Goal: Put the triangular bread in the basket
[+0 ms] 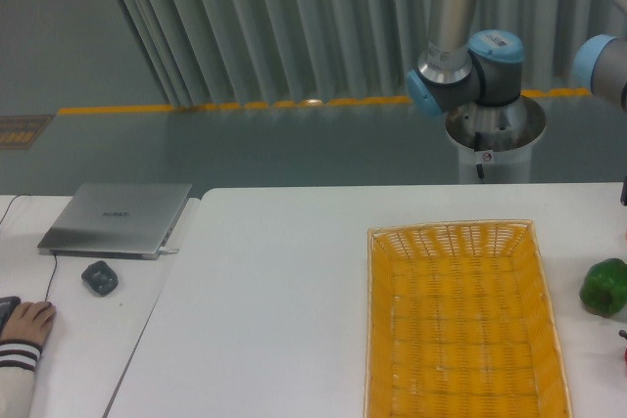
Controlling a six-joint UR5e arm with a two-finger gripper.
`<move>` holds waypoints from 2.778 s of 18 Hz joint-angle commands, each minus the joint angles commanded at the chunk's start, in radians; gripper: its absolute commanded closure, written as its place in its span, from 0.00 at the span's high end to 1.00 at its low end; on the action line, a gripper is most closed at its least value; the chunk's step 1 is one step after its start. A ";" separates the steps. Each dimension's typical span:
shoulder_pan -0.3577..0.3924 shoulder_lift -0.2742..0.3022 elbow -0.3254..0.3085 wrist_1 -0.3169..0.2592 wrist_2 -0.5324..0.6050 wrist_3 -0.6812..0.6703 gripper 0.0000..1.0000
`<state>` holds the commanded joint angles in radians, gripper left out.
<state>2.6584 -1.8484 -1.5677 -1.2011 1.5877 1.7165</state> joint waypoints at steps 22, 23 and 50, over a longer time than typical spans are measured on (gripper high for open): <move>-0.008 -0.002 -0.008 0.006 0.020 -0.067 1.00; -0.006 0.002 -0.017 0.002 0.017 -0.087 1.00; 0.140 -0.008 -0.189 0.009 0.161 0.305 1.00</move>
<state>2.7980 -1.8560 -1.7565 -1.1919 1.7487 2.0218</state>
